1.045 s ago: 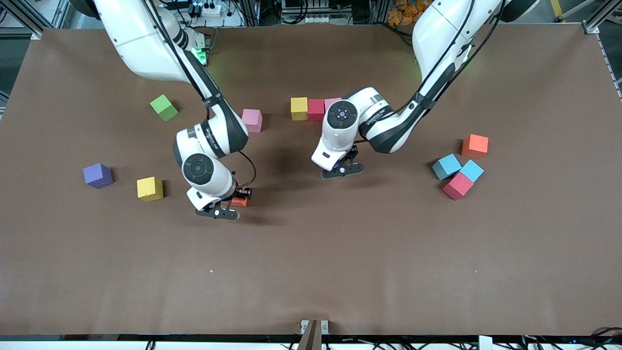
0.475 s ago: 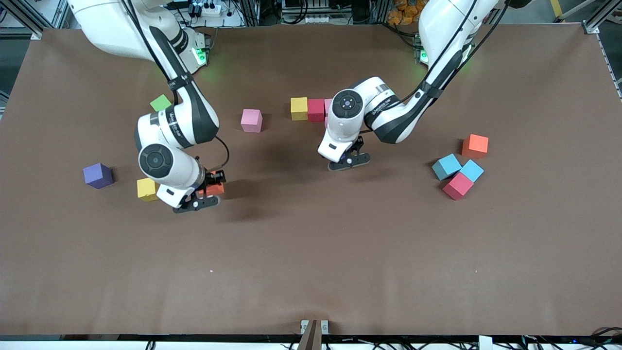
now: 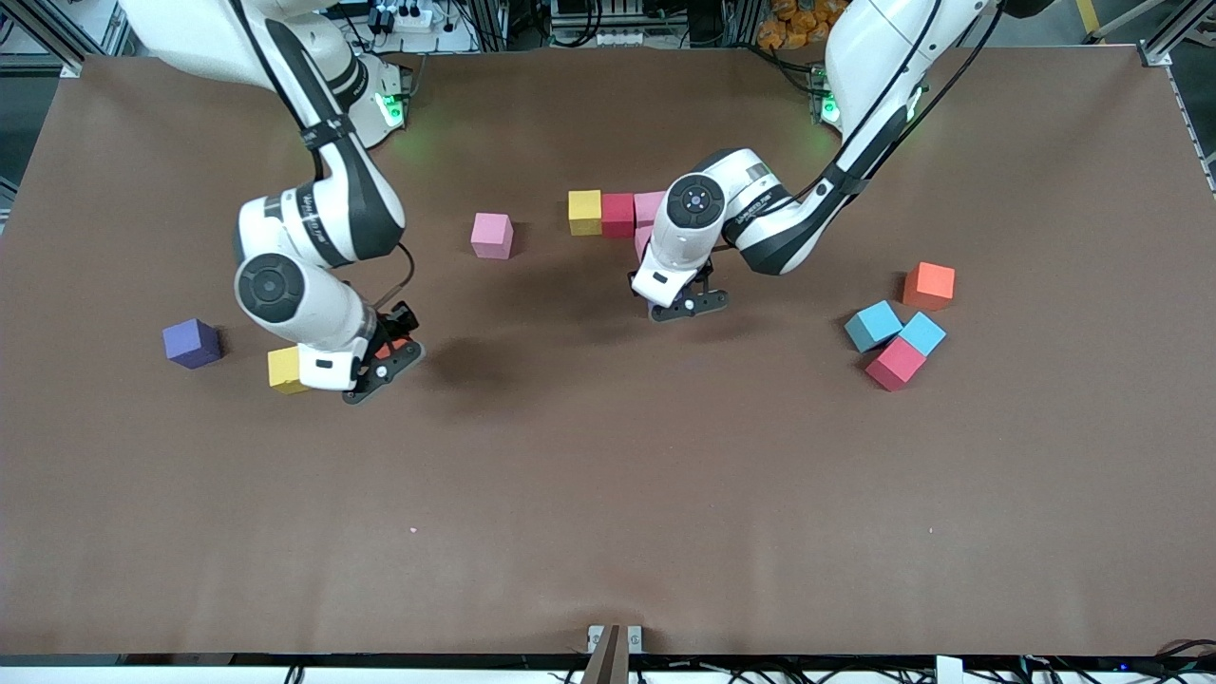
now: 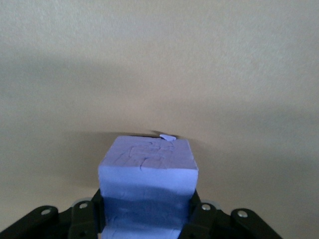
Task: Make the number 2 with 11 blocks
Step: 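Place purple below pink with the left gripper while the right gripper carries orange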
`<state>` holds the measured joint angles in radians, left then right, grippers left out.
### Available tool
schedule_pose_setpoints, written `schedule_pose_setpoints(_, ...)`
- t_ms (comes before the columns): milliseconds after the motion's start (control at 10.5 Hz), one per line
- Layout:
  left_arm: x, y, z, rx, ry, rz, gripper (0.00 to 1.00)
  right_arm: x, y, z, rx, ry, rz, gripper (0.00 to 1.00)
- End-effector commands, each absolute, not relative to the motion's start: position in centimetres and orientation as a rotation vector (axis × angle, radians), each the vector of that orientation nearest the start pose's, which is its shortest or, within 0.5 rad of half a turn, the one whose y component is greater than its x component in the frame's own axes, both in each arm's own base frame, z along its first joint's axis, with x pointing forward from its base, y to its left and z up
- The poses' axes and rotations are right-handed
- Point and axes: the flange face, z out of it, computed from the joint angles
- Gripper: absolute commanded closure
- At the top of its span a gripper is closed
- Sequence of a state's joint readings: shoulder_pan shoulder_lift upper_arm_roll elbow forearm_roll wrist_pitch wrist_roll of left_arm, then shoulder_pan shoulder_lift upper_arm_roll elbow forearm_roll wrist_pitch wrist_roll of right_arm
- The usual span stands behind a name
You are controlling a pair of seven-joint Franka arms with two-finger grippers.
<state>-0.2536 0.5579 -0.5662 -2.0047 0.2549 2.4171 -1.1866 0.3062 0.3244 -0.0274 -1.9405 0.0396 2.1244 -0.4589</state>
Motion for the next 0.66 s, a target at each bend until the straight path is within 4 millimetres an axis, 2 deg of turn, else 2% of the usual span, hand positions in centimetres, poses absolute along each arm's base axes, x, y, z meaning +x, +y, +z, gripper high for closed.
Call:
schedule_pose_setpoints(0,40.58,-43.32,21.53,-3.153,-0.388,0.207,0.95,56.81,15.76,30.88,-2.888,-1.139,0.203,0.76)
schedule_pose_setpoints(570,39.63,-43.96,20.67,-3.15,-0.356,0.227,0.94,56.81,15.67,30.74,-2.887,-1.138,0.205,0.75)
